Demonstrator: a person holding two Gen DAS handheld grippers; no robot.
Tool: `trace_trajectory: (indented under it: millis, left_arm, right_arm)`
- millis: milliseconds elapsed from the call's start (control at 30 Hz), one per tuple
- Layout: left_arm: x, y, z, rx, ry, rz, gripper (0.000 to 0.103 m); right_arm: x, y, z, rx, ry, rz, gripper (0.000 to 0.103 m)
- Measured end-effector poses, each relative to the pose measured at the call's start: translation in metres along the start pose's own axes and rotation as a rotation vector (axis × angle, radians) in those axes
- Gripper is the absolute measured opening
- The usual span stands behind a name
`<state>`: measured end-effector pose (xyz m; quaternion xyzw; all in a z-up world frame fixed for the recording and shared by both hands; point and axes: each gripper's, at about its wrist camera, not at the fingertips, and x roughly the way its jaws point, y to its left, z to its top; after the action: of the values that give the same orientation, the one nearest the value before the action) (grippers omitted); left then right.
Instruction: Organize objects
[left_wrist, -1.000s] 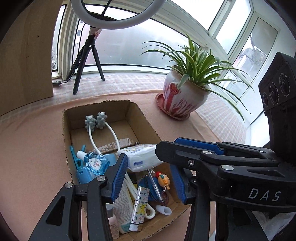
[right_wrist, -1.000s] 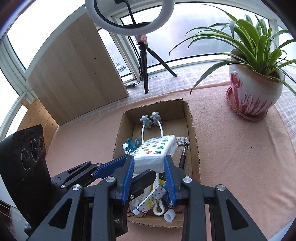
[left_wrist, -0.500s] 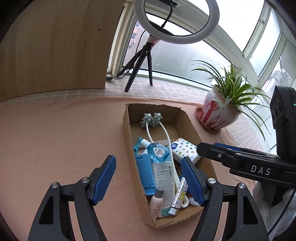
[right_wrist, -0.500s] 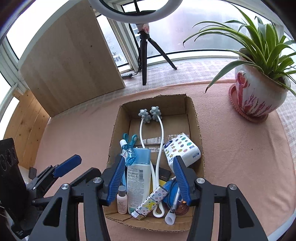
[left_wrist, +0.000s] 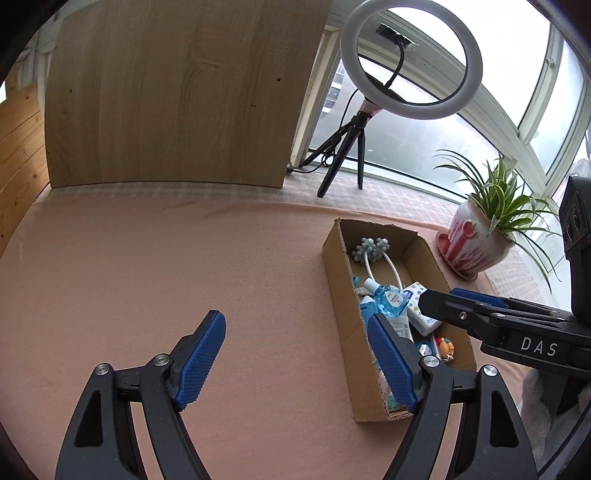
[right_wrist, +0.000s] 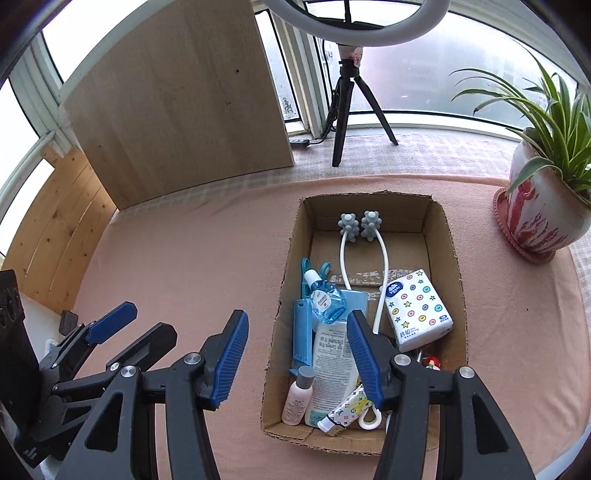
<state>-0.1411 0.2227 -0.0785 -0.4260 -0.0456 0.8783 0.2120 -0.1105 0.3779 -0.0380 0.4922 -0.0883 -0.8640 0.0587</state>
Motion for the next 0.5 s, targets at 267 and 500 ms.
trace_trajectory:
  millis: [267,500]
  left_arm:
    - [-0.017,0.038,-0.004,-0.035,0.001,0.073,0.084]
    - [-0.035,0.078,-0.016,-0.062,0.019,0.13,0.084]
  right_arm:
    - [0.01,0.043,-0.01,-0.069,0.011,0.02,0.055]
    - [0.021,0.074,-0.024,-0.095,0.027,0.045,0.056]
